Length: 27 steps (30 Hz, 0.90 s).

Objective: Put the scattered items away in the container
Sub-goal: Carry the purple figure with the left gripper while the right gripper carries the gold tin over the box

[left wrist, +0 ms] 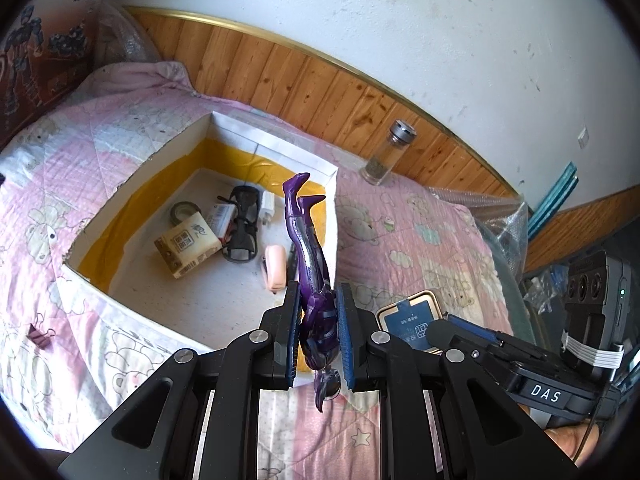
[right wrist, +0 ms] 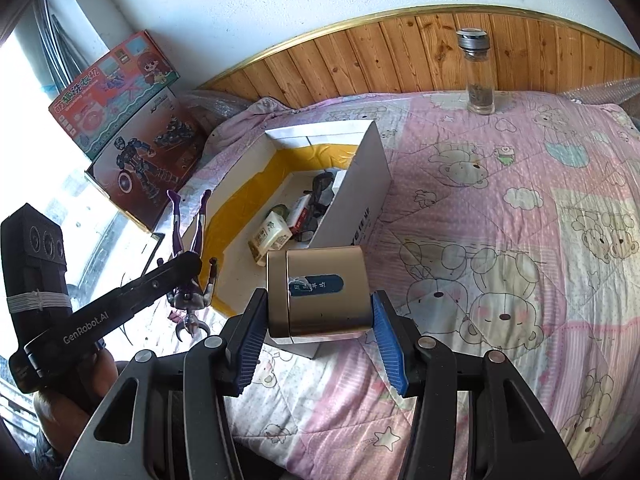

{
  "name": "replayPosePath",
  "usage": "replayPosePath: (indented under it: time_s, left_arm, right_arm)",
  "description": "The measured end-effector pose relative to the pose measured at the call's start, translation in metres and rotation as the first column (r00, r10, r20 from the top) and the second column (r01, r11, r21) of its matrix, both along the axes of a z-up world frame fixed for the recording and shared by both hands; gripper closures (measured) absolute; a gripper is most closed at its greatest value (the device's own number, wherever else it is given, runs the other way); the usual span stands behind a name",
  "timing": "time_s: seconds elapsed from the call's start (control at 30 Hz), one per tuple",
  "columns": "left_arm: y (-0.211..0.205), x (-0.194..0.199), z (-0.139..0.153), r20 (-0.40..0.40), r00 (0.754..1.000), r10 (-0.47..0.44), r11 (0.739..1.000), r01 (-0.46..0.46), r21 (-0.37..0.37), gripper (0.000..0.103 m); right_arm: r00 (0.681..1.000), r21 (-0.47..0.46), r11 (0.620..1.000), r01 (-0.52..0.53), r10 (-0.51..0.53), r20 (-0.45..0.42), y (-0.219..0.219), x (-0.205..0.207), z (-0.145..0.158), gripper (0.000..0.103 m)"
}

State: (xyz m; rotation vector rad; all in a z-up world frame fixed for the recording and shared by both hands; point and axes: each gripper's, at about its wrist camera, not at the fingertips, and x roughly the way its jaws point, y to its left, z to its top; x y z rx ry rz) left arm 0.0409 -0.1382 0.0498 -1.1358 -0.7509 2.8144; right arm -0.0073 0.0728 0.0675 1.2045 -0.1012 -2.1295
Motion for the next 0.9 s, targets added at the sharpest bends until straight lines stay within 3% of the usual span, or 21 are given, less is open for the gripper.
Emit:
replayPosePath:
  time_s: [0.37, 0.9]
  left_arm:
    - [-0.043, -0.006, 0.008, -0.025, 0.999, 0.044, 0.999, -0.044, 0.004, 0.086]
    - [-0.079, -0.024, -0.020, 0.013, 0.997, 0.070, 0.997, -0.070, 0.031, 0.086]
  right_arm:
    - [0.998, 0.011, 0.999, -0.052, 0.053, -0.032, -0.041, 0.006, 0.012, 0.050]
    - [0.991, 0.091, 0.990, -0.109, 0.115, -0.062, -0.089, -0.003, 0.004, 0.050]
